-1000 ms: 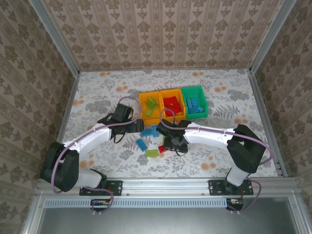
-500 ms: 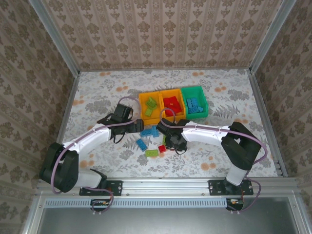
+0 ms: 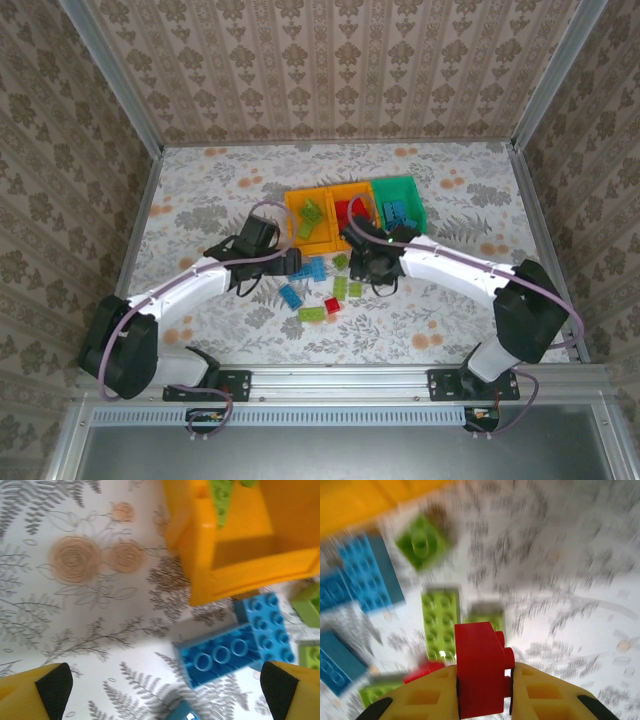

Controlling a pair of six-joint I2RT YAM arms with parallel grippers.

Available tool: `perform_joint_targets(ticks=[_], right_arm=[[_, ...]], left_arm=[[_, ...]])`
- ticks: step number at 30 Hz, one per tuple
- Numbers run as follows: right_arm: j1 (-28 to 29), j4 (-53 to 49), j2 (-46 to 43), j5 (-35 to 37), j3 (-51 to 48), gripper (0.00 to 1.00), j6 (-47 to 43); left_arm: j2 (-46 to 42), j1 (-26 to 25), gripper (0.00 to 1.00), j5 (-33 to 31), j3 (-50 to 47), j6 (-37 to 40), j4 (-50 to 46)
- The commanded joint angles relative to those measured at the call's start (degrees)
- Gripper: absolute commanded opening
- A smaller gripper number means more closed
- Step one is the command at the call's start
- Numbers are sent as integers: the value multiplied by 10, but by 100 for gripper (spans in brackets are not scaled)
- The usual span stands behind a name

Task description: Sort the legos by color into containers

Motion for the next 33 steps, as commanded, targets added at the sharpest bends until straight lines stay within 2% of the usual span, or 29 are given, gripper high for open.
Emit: perform_joint_targets(ticks=[1, 7, 11, 15, 20, 23, 30, 33], right_arm=[[-60, 45, -9, -12, 35, 26, -56], [-123, 46, 94, -20, 160, 27, -127], [-149, 37, 177, -35, 243, 27, -142], [-161, 28, 235, -34, 302, 29, -145], [-169, 27, 279, -43, 336, 41, -138], [-169, 28, 281, -53, 338, 53, -136], [-166, 59, 212, -73, 284, 69, -132], [-166, 71, 174, -73, 249, 72, -131]], left_arm=[[-19, -33, 100, -18, 9, 19, -19], [-29, -105, 100, 11, 8, 100, -9], [-25, -153, 100, 42, 10, 173, -11], [-14, -179, 97, 69, 11, 218, -15], [11, -204, 95, 104, 18, 262, -16], [36, -215, 94, 113, 30, 280, -22], [93, -234, 91, 107, 59, 301, -32], [116, -239, 90, 111, 74, 314, -37]])
